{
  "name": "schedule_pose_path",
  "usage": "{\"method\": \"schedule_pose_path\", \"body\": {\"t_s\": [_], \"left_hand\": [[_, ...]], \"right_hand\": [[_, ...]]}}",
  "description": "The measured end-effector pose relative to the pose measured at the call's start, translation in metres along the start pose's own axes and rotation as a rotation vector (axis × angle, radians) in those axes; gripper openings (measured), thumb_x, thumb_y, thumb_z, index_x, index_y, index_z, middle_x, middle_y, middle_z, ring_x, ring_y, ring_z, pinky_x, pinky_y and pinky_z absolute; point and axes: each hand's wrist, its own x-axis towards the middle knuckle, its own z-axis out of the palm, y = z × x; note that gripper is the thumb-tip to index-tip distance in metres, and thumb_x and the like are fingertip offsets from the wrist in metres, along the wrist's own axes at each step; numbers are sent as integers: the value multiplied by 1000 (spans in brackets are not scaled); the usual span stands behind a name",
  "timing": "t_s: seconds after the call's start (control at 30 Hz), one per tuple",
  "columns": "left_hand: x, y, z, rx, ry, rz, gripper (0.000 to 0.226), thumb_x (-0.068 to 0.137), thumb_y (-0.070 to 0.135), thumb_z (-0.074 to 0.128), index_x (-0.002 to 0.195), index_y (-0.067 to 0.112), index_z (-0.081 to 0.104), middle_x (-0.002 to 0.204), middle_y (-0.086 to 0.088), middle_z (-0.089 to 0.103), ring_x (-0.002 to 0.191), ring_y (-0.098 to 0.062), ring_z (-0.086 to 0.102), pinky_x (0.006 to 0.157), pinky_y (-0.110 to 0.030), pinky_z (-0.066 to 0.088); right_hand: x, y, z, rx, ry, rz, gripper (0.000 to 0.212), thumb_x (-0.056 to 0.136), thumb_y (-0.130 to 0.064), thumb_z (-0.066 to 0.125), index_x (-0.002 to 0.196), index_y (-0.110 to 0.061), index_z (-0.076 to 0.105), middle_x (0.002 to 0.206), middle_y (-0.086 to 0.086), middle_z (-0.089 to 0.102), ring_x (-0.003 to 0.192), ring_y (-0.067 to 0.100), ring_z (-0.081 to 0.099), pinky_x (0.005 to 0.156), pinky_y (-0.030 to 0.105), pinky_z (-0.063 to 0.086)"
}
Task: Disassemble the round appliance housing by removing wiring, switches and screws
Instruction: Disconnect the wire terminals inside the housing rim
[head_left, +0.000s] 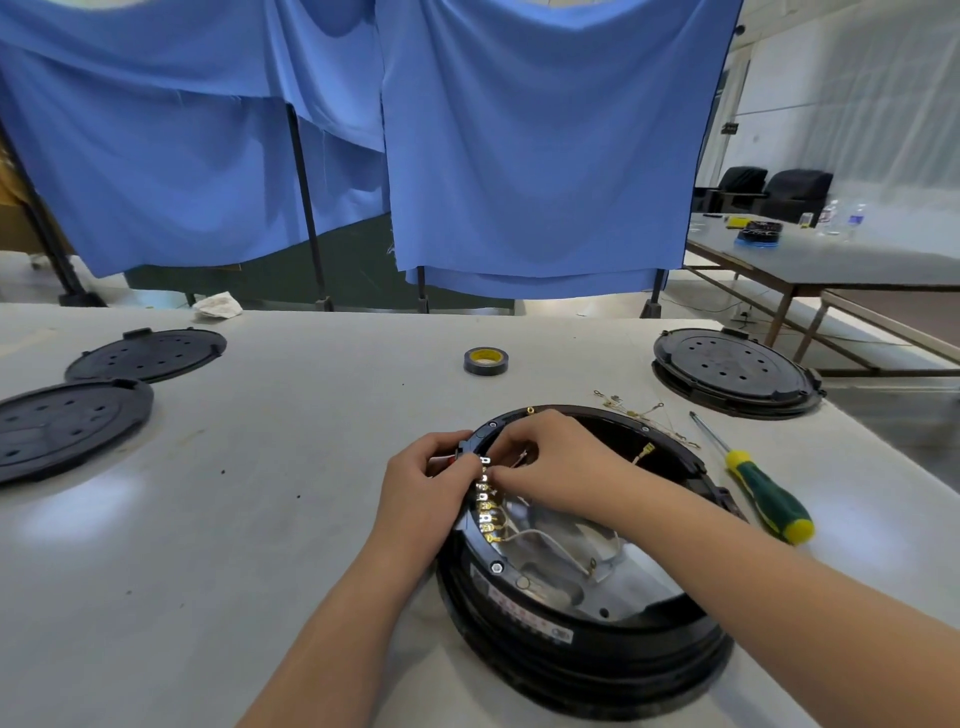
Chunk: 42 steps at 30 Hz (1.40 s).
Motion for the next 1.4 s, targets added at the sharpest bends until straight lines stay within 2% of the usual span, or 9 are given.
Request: {"method": "schedule_pose_path", "body": {"t_s": [0.17,0.27,0.33,0.63,0.83,1.0,1.4], "left_hand": [[0,0,-1,5,-14,12,27,80,2,63,89,26,73,74,5,74,65,-9,71,51,-16,51],[0,0,1,0,-16,17,28,80,1,62,87,26,72,71,6,74,62,-7,70,49,-16,50],[0,1,1,-6,-16,17,28,81,0,62,87,25,72,70,6,74,61,-7,69,49,-16,50],[0,2,1,-13,-13,11,30,81,-2,60,83,25,72,66,6,73,57,-6,68,48,-17,50],[0,3,1,-11,-15,10,27,81,-2,61,87,22,72,67,6,73,59,-7,68,50,-17,51],[-2,4,1,-9,-17,8,27,81,-1,61,87,23,72,66,7,73,57,-6,68,48,-17,50],[-2,4,1,-15,-11,4,28,81,0,62,85,26,72,68,7,73,59,-7,68,49,-18,50]], "right_hand": [[2,2,1,-56,42,-2,11,76,-23,64,79,-25,75,75,-10,68,74,4,62,70,22,53],[2,1,3,-160,103,-31,8,75,-27,63,70,-28,69,70,-13,59,72,2,58,67,22,50],[3,1,4,-192,97,-30,8,74,-29,61,66,-29,63,71,-11,62,72,5,59,65,23,49],[5,0,8,-285,41,9,15,77,-32,54,65,-23,54,67,-6,59,69,14,55,59,26,38],[1,2,6,-265,57,9,14,77,-33,54,67,-23,55,68,-7,60,71,13,56,59,27,40],[0,2,5,-274,52,9,15,78,-32,53,65,-25,50,66,-7,55,66,10,50,55,26,34],[-3,7,-2,-158,98,-30,4,77,-26,56,75,-26,58,77,-8,62,77,11,58,72,32,51]]}}
